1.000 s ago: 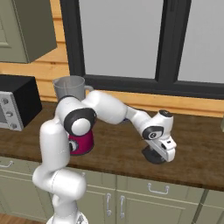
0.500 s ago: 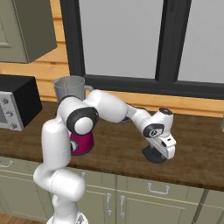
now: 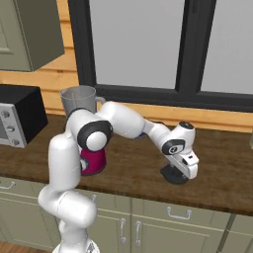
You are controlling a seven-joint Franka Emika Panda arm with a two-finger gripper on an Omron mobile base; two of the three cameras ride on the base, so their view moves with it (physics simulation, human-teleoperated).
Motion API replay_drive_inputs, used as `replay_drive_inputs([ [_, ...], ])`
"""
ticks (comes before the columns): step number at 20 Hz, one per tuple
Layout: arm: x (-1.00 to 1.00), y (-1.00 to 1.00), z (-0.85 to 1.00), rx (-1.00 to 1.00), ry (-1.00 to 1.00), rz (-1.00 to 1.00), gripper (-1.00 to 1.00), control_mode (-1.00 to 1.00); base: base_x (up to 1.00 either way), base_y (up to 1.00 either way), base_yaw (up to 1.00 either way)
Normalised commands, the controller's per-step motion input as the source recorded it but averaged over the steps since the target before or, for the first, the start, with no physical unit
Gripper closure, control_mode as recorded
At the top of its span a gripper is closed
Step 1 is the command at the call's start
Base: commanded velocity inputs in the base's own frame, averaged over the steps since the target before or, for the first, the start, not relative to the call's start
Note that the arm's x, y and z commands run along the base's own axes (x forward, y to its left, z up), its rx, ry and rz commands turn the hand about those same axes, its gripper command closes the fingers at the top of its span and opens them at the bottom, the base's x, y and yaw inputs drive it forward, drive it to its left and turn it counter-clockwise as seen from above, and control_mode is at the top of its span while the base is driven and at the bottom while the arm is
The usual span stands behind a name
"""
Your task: Close the lid blender by securely placing the lid on top.
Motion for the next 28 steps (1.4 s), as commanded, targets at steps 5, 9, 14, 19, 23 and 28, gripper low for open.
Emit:
replay_drive_inputs([
  [5,-0.01,0.00,-0.44,-0.08,0.00,0.00,1.00,-1.00,0.00,0.00,0.00],
  [9,0.00,0.00,-0.04,0.00,0.00,0.00,1.00,-1.00,0.00,0.00,0.00],
  [14,0.00,0.00,0.00,0.00,0.00,0.00,1.00,-1.00,0.00,0.00,0.00],
  [19,0.00,0.00,0.09,0.03,-0.01,0.00,1.00,-1.00,0.00,0.00,0.00],
  [23,0.00,0.00,0.81,0.13,-0.13,-0.04,1.00,-1.00,0.00,0.00,0.00],
  [28,-0.17,0.00,1.00,0.16,-0.30,-0.02,1.00,-1.00,0.00,0.00,0.00],
])
